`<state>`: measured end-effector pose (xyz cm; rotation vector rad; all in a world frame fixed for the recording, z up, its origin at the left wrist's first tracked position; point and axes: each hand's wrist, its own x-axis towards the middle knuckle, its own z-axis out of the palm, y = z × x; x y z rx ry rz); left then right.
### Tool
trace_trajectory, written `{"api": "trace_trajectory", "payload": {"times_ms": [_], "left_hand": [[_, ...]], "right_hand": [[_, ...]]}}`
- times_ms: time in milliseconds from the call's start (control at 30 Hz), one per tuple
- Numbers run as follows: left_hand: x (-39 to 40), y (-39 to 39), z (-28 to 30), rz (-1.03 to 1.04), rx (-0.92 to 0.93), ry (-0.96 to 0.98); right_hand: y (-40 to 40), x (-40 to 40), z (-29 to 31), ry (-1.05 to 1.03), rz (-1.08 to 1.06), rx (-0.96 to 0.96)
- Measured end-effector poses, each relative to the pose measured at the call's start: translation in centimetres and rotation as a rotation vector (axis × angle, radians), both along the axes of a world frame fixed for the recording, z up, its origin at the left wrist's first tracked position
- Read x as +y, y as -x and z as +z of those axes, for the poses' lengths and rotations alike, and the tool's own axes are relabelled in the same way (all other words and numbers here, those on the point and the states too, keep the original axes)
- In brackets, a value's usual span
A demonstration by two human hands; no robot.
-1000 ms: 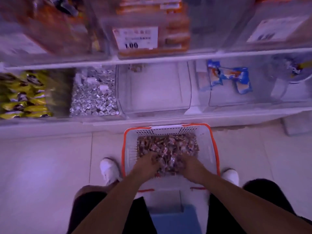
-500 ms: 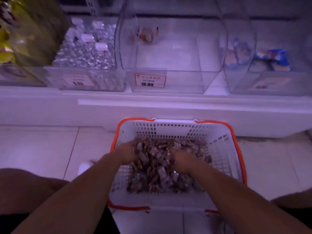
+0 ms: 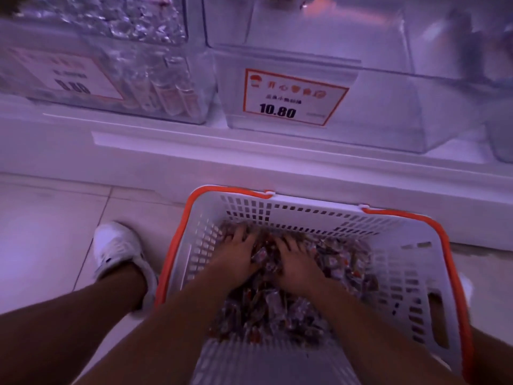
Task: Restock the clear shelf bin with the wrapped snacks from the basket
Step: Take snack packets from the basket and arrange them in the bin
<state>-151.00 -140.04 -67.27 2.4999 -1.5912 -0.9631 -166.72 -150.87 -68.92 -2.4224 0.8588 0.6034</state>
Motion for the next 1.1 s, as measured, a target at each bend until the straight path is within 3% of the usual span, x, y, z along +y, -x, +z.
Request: {"api": "trace_trajectory", "payload": {"times_ms": [267, 467, 600, 800, 900, 1100], "left_hand": [[0.2, -0.2, -1.0, -0.049, 0.032, -0.088], [2.1, 1.9, -0.8, 0.109, 0.060, 0.090], [3.5, 2.2, -1.2, 0.208, 0.061, 0.204], [2.1, 1.2, -1.6, 0.329, 0.308, 0.079], [1.6, 1.0, -2.2, 0.132, 0.150, -0.013], [1.3, 2.3, -2.3, 0.138, -0.015, -0.064]], "right_hand": [[-2.0, -0.6, -1.3, -0.025, -0.147, 0.011], [0.4, 2.5, -0.8, -0.010, -0.178, -0.147], [1.9, 3.1, -1.2, 0.014, -0.152, -0.054], [0.6, 0.7, -0.8, 0.152, -0.105, -0.086], [-0.7, 0.0, -1.1, 0.155, -0.028, -0.050], [-0.7, -0.2, -2.2, 0.068, -0.016, -0.037]]}}
